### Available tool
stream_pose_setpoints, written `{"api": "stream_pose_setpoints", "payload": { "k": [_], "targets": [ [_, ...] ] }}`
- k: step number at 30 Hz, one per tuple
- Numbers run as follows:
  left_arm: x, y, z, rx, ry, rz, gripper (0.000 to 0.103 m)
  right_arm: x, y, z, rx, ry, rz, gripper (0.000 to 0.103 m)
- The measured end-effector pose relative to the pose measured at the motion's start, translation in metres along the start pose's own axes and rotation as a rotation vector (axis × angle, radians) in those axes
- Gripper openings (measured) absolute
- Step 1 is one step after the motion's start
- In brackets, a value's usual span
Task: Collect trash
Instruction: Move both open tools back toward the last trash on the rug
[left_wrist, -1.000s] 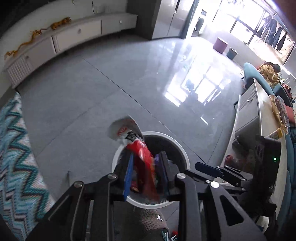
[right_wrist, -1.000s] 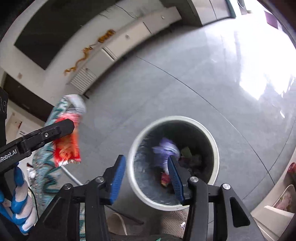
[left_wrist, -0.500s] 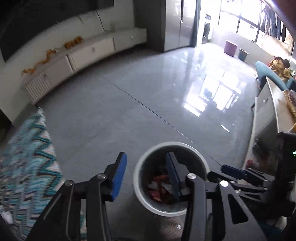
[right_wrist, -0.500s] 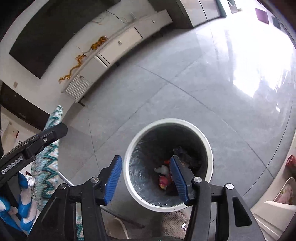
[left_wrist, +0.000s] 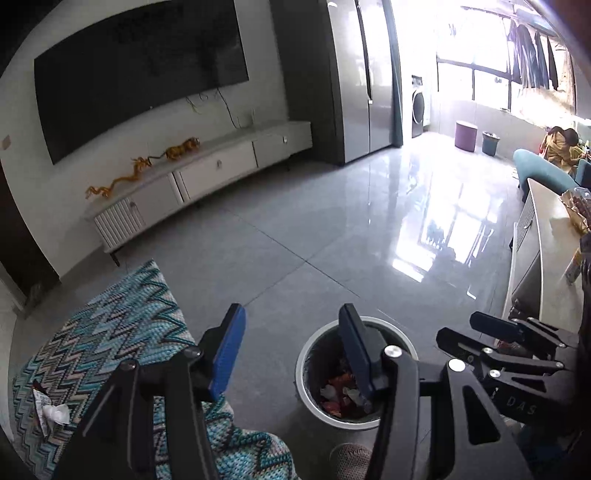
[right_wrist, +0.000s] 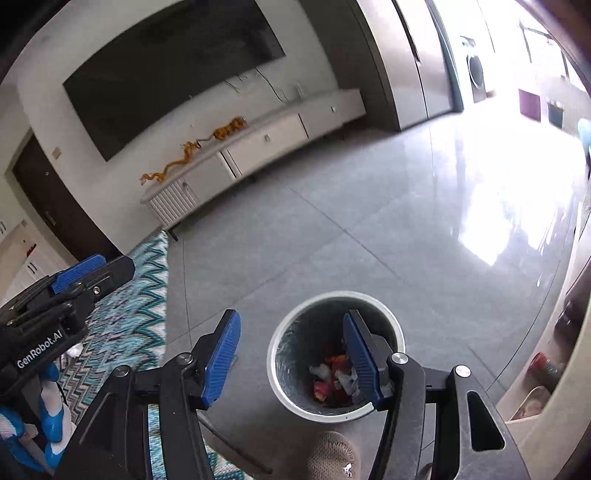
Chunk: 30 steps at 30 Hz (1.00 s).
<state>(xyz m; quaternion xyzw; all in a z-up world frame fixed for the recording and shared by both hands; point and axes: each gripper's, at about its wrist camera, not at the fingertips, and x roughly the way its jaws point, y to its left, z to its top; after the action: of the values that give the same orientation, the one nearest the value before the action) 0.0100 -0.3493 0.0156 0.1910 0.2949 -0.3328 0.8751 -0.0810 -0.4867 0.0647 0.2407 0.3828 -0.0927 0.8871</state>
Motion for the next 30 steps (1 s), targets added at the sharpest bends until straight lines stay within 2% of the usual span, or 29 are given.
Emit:
{"api": "stream_pose_setpoints", "payload": {
  "k": [5,12,24,28,30],
  "targets": [
    [-0.039,0.008,-0.004,0.007,-0.076,0.013,0.051,-0.03,0.016,-0.002,-0.028,-0.059,0.005,0.056],
    [-0.101,0.025,-0.01,0.022,-0.191,0.078,0.051,-0.074,0.05,-0.007,-0.085,-0.129,0.022,0.057],
    [-0.2,0.058,-0.034,-0.008,-0.333,0.243,0.051,-0.143,0.111,-0.019,-0.213,-0.248,0.08,0.061],
    [-0.228,0.07,-0.038,-0.009,-0.388,0.312,0.059,-0.161,0.132,-0.024,-0.259,-0.281,0.104,0.061],
    [-0.243,0.083,-0.036,-0.019,-0.418,0.348,0.06,-0.174,0.146,-0.023,-0.288,-0.302,0.132,0.064]
  ]
}}
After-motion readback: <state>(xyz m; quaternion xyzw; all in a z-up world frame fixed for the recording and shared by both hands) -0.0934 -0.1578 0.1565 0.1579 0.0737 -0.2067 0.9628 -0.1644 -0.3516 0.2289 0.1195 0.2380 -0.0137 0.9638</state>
